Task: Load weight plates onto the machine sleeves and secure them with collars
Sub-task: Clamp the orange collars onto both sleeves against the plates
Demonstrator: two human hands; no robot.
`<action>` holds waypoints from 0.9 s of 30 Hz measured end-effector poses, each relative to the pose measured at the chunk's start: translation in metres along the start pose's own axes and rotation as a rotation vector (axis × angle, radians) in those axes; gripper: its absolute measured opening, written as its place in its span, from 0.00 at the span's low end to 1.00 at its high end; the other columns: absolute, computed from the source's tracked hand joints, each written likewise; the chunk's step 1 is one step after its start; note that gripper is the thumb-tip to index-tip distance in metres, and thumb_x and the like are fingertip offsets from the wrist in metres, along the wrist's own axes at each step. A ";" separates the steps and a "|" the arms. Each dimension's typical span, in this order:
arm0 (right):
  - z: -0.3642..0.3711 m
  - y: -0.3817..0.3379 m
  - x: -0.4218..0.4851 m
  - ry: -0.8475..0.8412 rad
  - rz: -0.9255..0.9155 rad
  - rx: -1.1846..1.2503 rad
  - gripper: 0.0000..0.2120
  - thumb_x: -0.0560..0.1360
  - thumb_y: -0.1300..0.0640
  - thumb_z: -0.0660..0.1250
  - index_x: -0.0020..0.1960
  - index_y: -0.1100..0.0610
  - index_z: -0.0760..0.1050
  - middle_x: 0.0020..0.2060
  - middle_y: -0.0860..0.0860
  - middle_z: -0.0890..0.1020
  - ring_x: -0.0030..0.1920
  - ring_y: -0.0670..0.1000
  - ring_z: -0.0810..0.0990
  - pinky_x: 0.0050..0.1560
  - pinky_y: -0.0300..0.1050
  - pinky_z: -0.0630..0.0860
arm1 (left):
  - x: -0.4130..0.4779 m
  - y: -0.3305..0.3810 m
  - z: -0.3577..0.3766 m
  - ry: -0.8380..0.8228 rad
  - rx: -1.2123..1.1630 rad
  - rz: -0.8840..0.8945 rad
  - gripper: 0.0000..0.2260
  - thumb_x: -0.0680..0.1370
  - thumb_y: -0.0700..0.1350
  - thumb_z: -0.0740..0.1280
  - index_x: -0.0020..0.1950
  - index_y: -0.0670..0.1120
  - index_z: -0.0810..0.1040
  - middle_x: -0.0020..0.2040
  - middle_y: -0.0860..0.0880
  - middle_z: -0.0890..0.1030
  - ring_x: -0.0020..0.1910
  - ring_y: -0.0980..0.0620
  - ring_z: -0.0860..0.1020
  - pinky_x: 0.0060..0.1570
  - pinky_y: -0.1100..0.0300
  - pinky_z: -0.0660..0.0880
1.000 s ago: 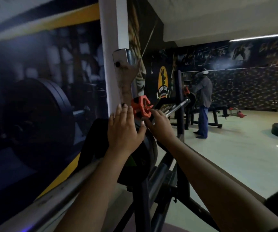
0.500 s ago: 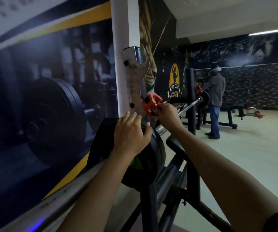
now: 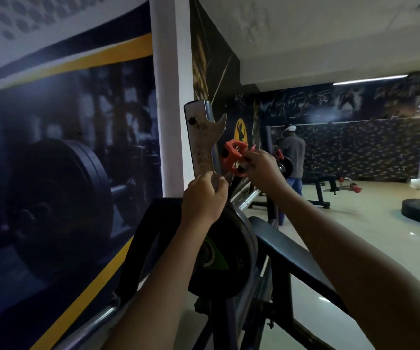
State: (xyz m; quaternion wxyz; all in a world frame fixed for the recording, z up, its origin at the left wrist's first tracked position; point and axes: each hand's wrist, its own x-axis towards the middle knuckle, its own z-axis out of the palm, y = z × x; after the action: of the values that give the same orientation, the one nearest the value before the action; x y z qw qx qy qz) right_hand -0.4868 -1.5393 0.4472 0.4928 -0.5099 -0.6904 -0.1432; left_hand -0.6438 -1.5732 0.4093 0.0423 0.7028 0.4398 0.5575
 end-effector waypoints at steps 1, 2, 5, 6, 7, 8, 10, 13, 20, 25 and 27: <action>-0.006 -0.005 -0.004 0.021 -0.025 -0.019 0.11 0.72 0.68 0.63 0.52 0.65 0.78 0.48 0.59 0.78 0.46 0.54 0.75 0.46 0.33 0.65 | 0.001 0.001 -0.005 -0.001 -0.041 -0.005 0.16 0.77 0.50 0.60 0.58 0.40 0.76 0.56 0.41 0.79 0.55 0.44 0.76 0.49 0.59 0.67; -0.011 -0.010 -0.011 0.028 -0.044 -0.042 0.12 0.72 0.69 0.62 0.53 0.65 0.78 0.49 0.60 0.78 0.48 0.56 0.75 0.47 0.33 0.64 | 0.001 0.004 -0.010 -0.008 -0.089 -0.021 0.16 0.77 0.50 0.60 0.59 0.41 0.75 0.56 0.41 0.79 0.55 0.45 0.76 0.49 0.60 0.67; -0.032 -0.032 -0.040 0.020 -0.081 -0.116 0.13 0.72 0.69 0.62 0.56 0.64 0.77 0.54 0.61 0.78 0.55 0.60 0.73 0.54 0.40 0.64 | -0.001 0.013 -0.028 -0.056 -0.214 -0.080 0.16 0.77 0.52 0.61 0.58 0.43 0.76 0.51 0.44 0.80 0.50 0.49 0.75 0.44 0.63 0.68; -0.039 -0.043 -0.052 0.020 -0.107 -0.132 0.14 0.72 0.70 0.63 0.57 0.64 0.76 0.55 0.62 0.78 0.56 0.61 0.73 0.56 0.43 0.65 | -0.003 0.017 -0.035 -0.086 -0.251 -0.097 0.15 0.77 0.53 0.61 0.55 0.44 0.77 0.46 0.47 0.79 0.47 0.50 0.75 0.40 0.62 0.68; -0.046 -0.055 -0.065 0.021 -0.136 -0.138 0.15 0.72 0.71 0.63 0.57 0.65 0.76 0.55 0.62 0.78 0.56 0.62 0.73 0.57 0.46 0.67 | -0.007 0.020 -0.043 -0.120 -0.295 -0.120 0.15 0.77 0.55 0.61 0.51 0.44 0.77 0.42 0.49 0.77 0.45 0.49 0.75 0.37 0.61 0.67; -0.053 -0.069 -0.078 0.021 -0.164 -0.138 0.15 0.71 0.72 0.62 0.57 0.65 0.76 0.55 0.63 0.78 0.56 0.63 0.74 0.58 0.49 0.68 | -0.011 0.023 -0.051 -0.156 -0.348 -0.151 0.15 0.76 0.56 0.61 0.45 0.45 0.77 0.39 0.49 0.77 0.43 0.48 0.75 0.36 0.59 0.69; -0.065 -0.098 -0.105 0.023 -0.216 -0.142 0.16 0.70 0.74 0.62 0.56 0.67 0.76 0.54 0.64 0.79 0.56 0.65 0.74 0.58 0.52 0.70 | -0.025 0.031 -0.070 -0.239 -0.488 -0.235 0.19 0.75 0.60 0.61 0.40 0.45 0.76 0.40 0.45 0.78 0.43 0.45 0.77 0.43 0.54 0.75; -0.078 -0.140 -0.145 0.025 -0.241 -0.127 0.16 0.68 0.75 0.63 0.55 0.68 0.77 0.53 0.65 0.79 0.55 0.66 0.75 0.58 0.55 0.71 | -0.054 0.039 -0.105 -0.290 -0.665 -0.334 0.20 0.74 0.60 0.64 0.44 0.41 0.76 0.47 0.41 0.80 0.48 0.44 0.80 0.48 0.50 0.79; -0.086 -0.232 -0.227 0.023 0.083 0.259 0.13 0.73 0.59 0.68 0.57 0.59 0.77 0.57 0.57 0.73 0.52 0.40 0.75 0.48 0.25 0.70 | -0.129 0.030 -0.188 -0.305 -0.608 -0.319 0.18 0.76 0.52 0.65 0.34 0.39 0.74 0.38 0.40 0.77 0.42 0.41 0.80 0.48 0.45 0.79; -0.077 -0.298 -0.259 -0.043 0.514 0.951 0.09 0.77 0.55 0.60 0.56 0.54 0.73 0.50 0.59 0.79 0.42 0.50 0.83 0.39 0.45 0.80 | -0.165 0.012 -0.249 -0.413 -0.620 -0.241 0.21 0.76 0.54 0.64 0.42 0.34 0.77 0.40 0.35 0.76 0.42 0.34 0.78 0.52 0.37 0.74; -0.070 -0.316 -0.268 -0.116 0.658 1.093 0.14 0.78 0.53 0.59 0.60 0.58 0.73 0.50 0.58 0.80 0.46 0.55 0.83 0.45 0.53 0.81 | -0.172 -0.001 -0.268 -0.451 -0.595 -0.203 0.20 0.76 0.54 0.64 0.40 0.36 0.76 0.38 0.37 0.76 0.39 0.38 0.78 0.52 0.41 0.75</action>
State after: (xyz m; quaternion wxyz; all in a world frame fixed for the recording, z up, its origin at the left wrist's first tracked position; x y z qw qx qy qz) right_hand -0.7183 -1.8778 0.3553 0.6617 -0.3772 -0.4969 0.4159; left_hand -0.8631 -1.8032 0.3809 0.3949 0.7176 0.3058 0.4854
